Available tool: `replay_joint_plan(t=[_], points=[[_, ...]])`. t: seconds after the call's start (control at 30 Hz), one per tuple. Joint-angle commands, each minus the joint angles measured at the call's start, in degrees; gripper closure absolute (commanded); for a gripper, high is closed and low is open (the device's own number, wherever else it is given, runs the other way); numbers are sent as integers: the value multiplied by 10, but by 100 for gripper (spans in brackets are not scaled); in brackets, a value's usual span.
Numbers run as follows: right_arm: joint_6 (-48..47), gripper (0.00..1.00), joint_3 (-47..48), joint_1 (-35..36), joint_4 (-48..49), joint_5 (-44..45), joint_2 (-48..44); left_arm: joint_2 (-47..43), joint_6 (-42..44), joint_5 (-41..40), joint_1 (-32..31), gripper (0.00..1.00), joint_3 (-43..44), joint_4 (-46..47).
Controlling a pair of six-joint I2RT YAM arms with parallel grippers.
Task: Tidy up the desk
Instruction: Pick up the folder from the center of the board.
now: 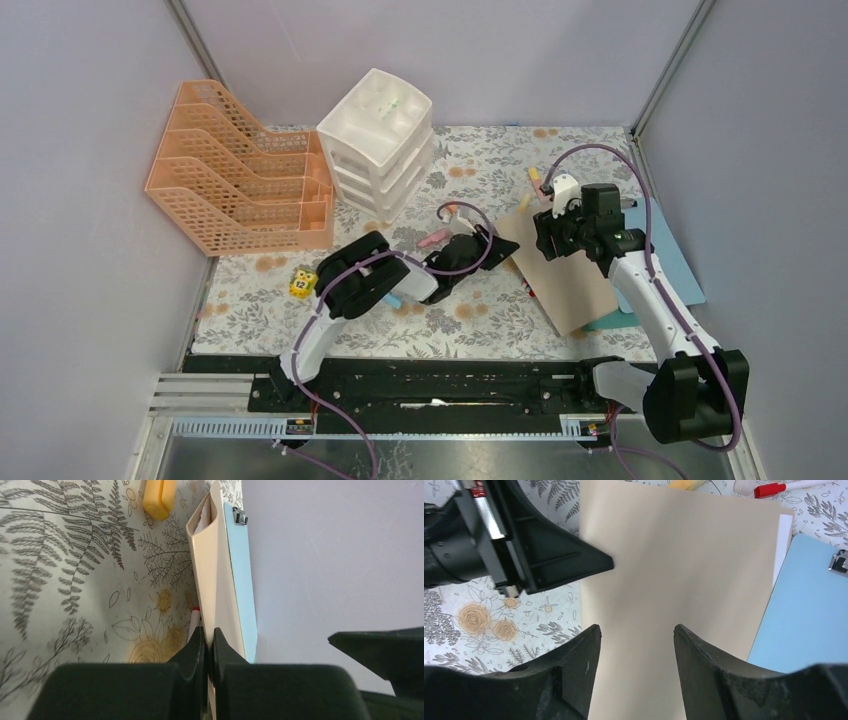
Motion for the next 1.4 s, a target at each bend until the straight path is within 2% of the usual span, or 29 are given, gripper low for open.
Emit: replay_joint_plan(t=[0.0, 0.1, 0.17, 0.4, 0.63, 0.83, 0.97, 1.17, 1.37], points=[[5, 37, 10, -18, -13, -62, -24, -95, 82, -33, 0, 100, -55, 67], [9, 37, 24, -43, -37, -135, -27, -147, 127, -39, 2, 100, -94, 75], [6, 33, 29, -52, -48, -173, -29, -187, 156, -33, 5, 100, -122, 84], [-16, 14, 55, -58, -76, -216, -31, -293, 270, 21, 32, 100, -205, 88], [-22, 0, 110, -59, -110, -276, -27, -429, 383, 98, 83, 100, -290, 17], [-45, 0, 125, -59, -114, -320, 15, -564, 560, 172, 100, 100, -300, -146], [-74, 0, 147, -59, -118, -325, 27, -628, 657, 179, 100, 100, -288, -284], [-105, 0, 150, -59, -102, -346, 29, -691, 709, 193, 101, 100, -306, -305], [-220, 0, 83, -59, -74, -402, 15, -727, 730, 227, 103, 100, -327, -315]])
